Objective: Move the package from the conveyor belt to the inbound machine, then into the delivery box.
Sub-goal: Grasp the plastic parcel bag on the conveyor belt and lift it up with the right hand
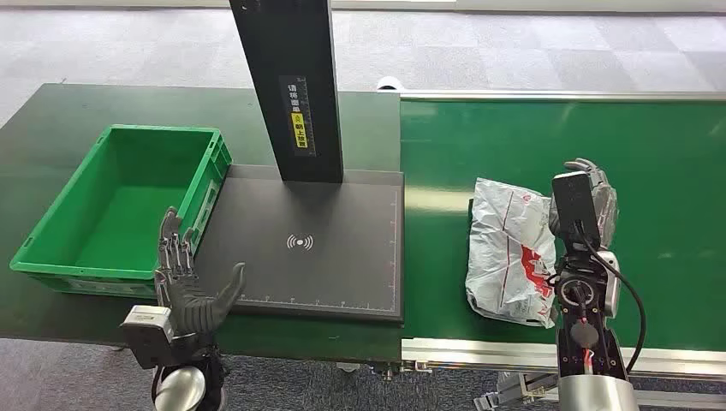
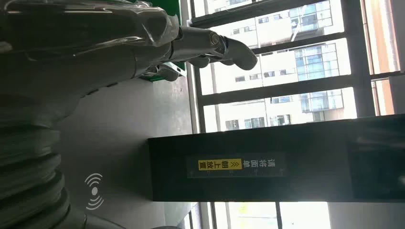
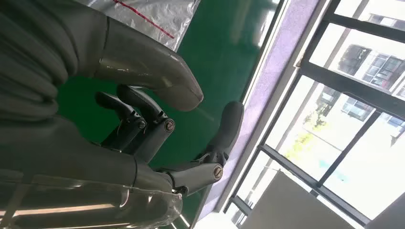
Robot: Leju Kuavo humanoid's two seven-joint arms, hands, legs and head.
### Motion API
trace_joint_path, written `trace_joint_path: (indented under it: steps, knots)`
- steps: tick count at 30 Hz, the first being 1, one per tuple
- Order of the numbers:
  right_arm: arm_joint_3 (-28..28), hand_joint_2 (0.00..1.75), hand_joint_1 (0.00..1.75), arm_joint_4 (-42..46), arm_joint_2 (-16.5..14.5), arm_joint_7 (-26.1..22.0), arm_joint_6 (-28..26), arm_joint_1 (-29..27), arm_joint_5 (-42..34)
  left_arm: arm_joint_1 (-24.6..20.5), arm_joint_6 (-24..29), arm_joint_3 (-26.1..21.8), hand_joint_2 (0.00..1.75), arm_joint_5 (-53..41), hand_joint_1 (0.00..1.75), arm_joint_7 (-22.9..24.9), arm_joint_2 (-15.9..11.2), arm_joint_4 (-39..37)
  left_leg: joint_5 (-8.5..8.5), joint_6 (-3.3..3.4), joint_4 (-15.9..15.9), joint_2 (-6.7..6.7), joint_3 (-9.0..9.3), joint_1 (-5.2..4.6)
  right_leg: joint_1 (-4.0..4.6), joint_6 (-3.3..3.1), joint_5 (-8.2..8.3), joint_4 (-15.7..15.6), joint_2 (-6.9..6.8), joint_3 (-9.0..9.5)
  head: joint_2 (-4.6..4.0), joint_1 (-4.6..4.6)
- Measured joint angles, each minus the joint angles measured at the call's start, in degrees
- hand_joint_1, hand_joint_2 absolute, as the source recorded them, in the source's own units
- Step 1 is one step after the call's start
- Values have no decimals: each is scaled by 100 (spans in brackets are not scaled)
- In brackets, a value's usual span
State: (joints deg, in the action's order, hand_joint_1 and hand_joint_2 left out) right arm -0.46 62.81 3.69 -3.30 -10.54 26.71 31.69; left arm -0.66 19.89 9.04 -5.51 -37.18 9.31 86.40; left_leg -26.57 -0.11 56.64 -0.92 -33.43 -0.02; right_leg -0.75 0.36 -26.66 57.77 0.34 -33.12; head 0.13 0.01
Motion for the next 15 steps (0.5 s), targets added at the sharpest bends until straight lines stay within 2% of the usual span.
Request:
trace_joint_path:
  steps: [4,8,12,15]
  knots:
    - [20,175,175,156,-24,-178,-79,-83,-59,8,26,-11,175,0,0,-105,-2,61,0,0,0,-2,0,1,1,0,0,0,-1,-1,0,-1]
    - [60,175,175,818,-153,-387,-191,-455,-8,27,141,-53,175,-69,0,-230,-5,343,-2,-3,0,-4,-2,1,5,-2,-2,0,-1,-4,1,-1]
    - [129,175,0,1417,-275,-80,-19,-746,381,15,103,-107,175,-113,0,-180,-4,530,-6,-8,-2,0,-1,2,6,-5,-5,0,1,-6,0,-1]
    - [158,175,0,1356,-285,563,365,-733,943,-56,-38,-127,175,-169,0,-115,14,507,-4,-6,-2,2,0,3,5,-5,-5,0,1,-4,1,1]
